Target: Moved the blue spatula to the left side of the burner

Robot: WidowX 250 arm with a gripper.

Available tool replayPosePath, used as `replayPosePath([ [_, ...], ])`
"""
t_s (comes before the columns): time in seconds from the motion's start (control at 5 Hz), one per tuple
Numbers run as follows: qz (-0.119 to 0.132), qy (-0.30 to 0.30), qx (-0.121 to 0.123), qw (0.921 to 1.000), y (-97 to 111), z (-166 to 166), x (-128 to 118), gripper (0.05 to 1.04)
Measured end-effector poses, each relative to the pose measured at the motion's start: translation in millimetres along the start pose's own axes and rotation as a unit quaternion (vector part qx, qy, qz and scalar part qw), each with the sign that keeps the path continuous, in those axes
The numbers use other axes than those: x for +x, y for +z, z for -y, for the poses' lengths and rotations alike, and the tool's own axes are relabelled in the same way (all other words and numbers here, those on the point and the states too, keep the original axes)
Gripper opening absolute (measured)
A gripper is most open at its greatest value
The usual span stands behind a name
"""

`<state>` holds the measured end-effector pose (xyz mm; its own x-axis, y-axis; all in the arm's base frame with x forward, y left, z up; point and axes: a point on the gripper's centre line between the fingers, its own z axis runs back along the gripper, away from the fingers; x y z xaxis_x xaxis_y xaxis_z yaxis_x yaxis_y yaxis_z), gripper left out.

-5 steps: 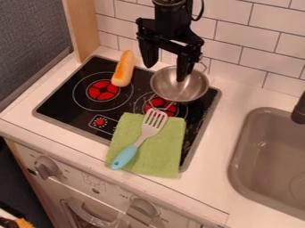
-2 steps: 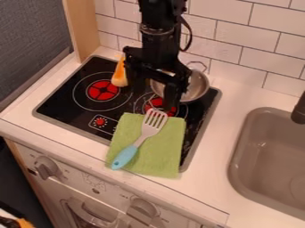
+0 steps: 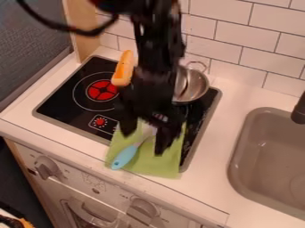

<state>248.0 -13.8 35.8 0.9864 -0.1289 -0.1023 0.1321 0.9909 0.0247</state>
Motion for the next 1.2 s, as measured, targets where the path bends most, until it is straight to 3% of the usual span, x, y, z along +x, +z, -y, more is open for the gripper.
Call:
replayPosePath([
  [0.2,-0.030,0.002,0.017,0.9994,-20.7,-5.5,-8.1,1.001],
  [0.4,-0.046,0.010,0.034,0.9983,-27.2,-14.3,-19.3,1.001],
  [0.6,-0.046,0.016,0.025,0.9985,-29.4,-16.6,-22.1,0.943],
  [1.0,-0.043,0.018,0.013,0.9988,-30.3,-18.7,-23.0,0.388],
  [1.2,-0.027,0.012,0.002,0.9996,-17.4,-16.2,-22.0,0.367],
])
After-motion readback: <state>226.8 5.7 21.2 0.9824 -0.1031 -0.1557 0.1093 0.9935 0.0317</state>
